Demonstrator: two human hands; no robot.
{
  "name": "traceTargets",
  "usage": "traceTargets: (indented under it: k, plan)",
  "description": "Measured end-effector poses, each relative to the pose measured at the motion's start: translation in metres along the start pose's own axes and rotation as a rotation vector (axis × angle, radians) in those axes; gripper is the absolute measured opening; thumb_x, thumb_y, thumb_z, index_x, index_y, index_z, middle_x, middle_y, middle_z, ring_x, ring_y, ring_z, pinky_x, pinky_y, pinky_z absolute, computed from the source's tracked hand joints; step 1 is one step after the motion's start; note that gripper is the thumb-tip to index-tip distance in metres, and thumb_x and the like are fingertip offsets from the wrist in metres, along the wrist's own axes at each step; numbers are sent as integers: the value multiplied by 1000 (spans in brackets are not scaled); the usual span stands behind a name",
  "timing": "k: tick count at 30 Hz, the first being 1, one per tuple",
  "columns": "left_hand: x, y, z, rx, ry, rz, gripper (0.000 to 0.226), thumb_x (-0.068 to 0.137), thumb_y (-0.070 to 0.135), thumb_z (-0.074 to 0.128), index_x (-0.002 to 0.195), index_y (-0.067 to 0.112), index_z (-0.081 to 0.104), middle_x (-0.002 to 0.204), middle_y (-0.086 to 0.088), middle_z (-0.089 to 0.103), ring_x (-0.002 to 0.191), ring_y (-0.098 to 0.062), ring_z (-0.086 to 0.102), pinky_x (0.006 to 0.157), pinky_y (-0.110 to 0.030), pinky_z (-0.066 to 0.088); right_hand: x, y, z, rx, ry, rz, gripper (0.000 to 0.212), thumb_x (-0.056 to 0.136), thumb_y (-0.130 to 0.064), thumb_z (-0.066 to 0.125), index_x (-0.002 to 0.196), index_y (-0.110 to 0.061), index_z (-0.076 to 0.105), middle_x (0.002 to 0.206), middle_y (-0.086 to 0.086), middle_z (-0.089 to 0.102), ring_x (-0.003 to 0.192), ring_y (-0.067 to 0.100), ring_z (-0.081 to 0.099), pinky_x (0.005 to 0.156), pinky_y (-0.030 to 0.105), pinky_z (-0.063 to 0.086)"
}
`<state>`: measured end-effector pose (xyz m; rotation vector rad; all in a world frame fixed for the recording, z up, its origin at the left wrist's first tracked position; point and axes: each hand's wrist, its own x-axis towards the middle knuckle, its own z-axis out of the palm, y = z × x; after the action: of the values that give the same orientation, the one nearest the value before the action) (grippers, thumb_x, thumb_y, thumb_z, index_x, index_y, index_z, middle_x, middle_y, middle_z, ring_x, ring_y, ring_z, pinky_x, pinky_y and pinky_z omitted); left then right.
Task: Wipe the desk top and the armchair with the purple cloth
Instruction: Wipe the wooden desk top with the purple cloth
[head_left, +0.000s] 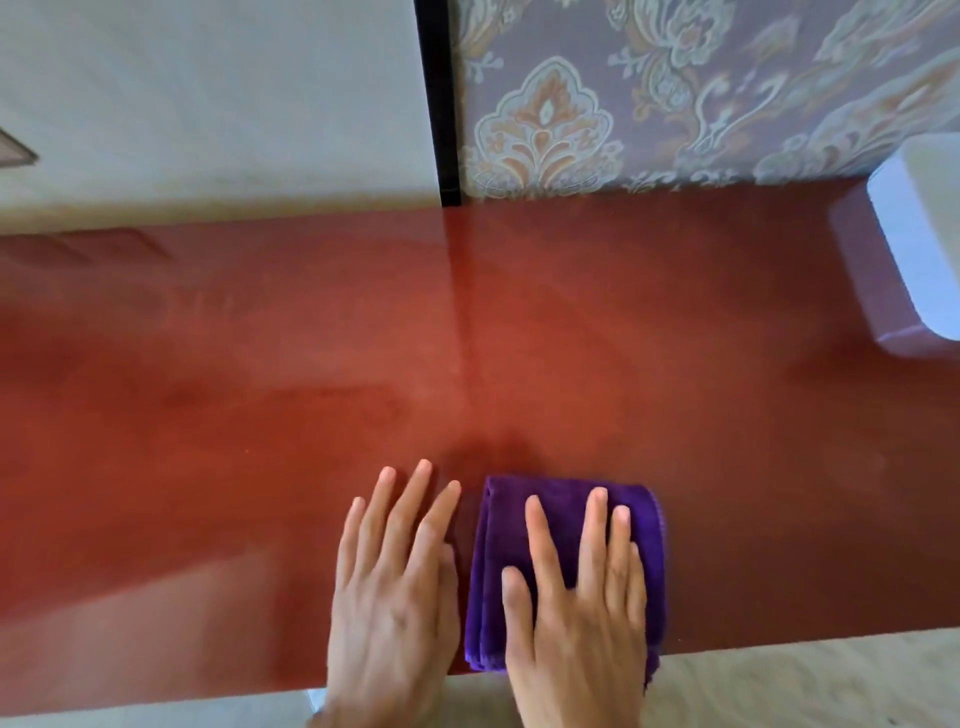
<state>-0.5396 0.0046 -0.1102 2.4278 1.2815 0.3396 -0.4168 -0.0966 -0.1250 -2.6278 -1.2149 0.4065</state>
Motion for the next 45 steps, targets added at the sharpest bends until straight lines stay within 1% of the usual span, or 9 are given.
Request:
traceTargets:
  k: [2,7,11,16,23,28,35,41,45]
  plan:
    - [0,-26,-4,40,-31,-44,47,98,28,43,141,22,60,160,-1,41,153,-27,30,122,-53,25,11,-7,2,11,-16,29,59,93,-52,42,150,-35,42,165,16,21,151,37,23,118,54,25]
    - [-3,-49,-7,72,-63,62,46,95,32,47,137,24,64,158,-3,44,151,-28,34,121,-54,28,67,-5,-6,-114,43,71,61,96,-53,41,154,-35,34,165,18,17,152,38,17,122,54,15]
    - [16,-58,-10,55,-71,32,49,98,36,44,144,26,56,161,-2,39,154,-27,26,122,-54,25,129,-12,-8,-187,80,56,61,99,-55,33,157,-35,26,165,19,15,152,39,14,123,54,12]
    - [50,-76,-14,133,-140,24,50,103,40,37,153,33,44,166,2,29,157,-24,15,126,-50,17,201,-30,-4,-192,151,43,60,99,-55,29,156,-36,28,164,21,18,152,40,14,122,55,13]
    - [51,-92,-13,238,-181,87,51,104,40,39,155,37,37,167,2,26,156,-26,19,124,-50,23,274,-61,-4,-135,133,79,64,96,-60,22,157,-41,20,167,16,10,154,36,4,124,52,2]
    - [56,-93,-17,216,-150,86,46,105,43,38,150,38,45,164,2,34,152,-27,28,122,-48,25,299,-89,0,-119,109,129,67,94,-64,18,157,-42,16,168,14,5,154,35,-1,123,52,-3]
    - [53,-117,-29,126,-76,127,42,105,39,42,143,32,57,155,-2,47,145,-28,38,115,-47,32,287,-160,26,-135,92,38,69,93,-69,18,157,-42,15,167,17,5,154,37,-1,123,52,-3]
    - [20,-180,-67,82,62,-34,39,101,27,50,138,20,61,149,-3,53,144,-25,41,114,-47,34,201,-229,61,-140,81,-164,66,95,-67,20,156,-44,17,167,15,7,154,36,3,124,50,1]
    - [0,-221,-93,54,101,-141,43,103,29,43,144,22,55,152,-1,50,146,-25,39,115,-45,35,114,-272,90,-112,97,-175,64,98,-62,23,157,-39,20,166,19,9,154,38,4,123,53,4]
